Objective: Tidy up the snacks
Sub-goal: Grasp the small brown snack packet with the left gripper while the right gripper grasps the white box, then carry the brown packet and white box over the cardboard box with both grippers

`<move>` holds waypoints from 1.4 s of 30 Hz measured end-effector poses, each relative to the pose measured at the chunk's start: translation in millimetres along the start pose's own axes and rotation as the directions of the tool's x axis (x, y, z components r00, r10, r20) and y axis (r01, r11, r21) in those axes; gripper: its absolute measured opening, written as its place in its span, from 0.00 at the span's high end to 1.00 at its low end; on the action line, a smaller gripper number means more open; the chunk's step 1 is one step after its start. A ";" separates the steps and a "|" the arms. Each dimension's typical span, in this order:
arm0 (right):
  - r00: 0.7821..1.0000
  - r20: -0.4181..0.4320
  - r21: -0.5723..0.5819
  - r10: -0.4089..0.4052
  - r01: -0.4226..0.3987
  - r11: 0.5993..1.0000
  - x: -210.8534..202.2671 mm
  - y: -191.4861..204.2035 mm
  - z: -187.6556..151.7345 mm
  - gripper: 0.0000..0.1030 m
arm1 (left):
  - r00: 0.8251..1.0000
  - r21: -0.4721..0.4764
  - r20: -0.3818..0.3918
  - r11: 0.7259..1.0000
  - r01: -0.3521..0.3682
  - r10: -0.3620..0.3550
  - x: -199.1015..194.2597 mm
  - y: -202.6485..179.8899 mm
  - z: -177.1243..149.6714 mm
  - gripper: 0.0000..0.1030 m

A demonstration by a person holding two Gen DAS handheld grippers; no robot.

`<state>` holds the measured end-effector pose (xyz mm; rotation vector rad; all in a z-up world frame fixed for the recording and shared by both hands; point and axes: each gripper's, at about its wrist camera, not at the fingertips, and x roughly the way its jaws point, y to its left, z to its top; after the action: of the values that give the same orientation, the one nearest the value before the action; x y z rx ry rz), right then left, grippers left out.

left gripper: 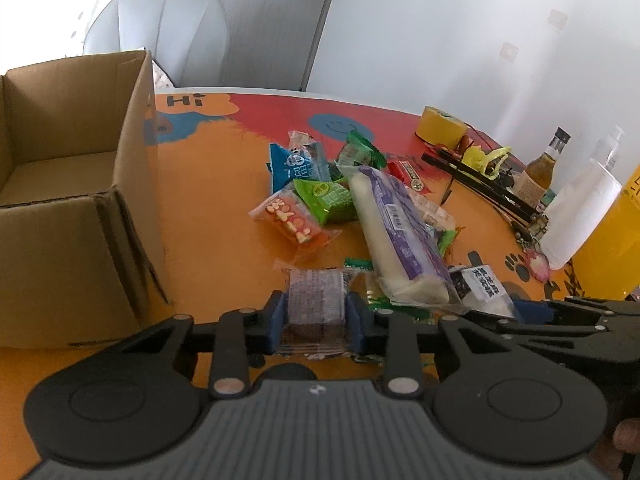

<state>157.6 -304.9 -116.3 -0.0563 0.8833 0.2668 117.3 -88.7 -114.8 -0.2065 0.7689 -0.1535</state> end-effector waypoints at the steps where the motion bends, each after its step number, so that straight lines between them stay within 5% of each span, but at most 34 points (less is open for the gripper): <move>1: 1.000 0.000 0.003 0.001 -0.001 1.000 -1.5 -0.9 -1.4 0.55 | 1.000 -0.002 -0.001 1.000 0.004 -0.004 -0.8 0.4 -0.6 0.70; 16: 0.997 0.049 0.091 0.064 -0.068 0.993 -32.7 -11.0 -8.6 0.56 | 0.999 -0.013 0.039 1.000 0.016 -0.015 -31.6 -4.2 -5.4 0.70; 42: 0.951 0.231 -0.002 0.205 -0.210 0.978 -62.6 55.8 56.7 0.56 | 0.970 -0.013 0.244 1.000 0.009 -0.006 -106.1 18.0 45.9 0.70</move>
<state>148.5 -255.0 -28.7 0.0877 0.6603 0.4508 75.4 -42.9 -15.6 -0.2372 0.5248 -0.1267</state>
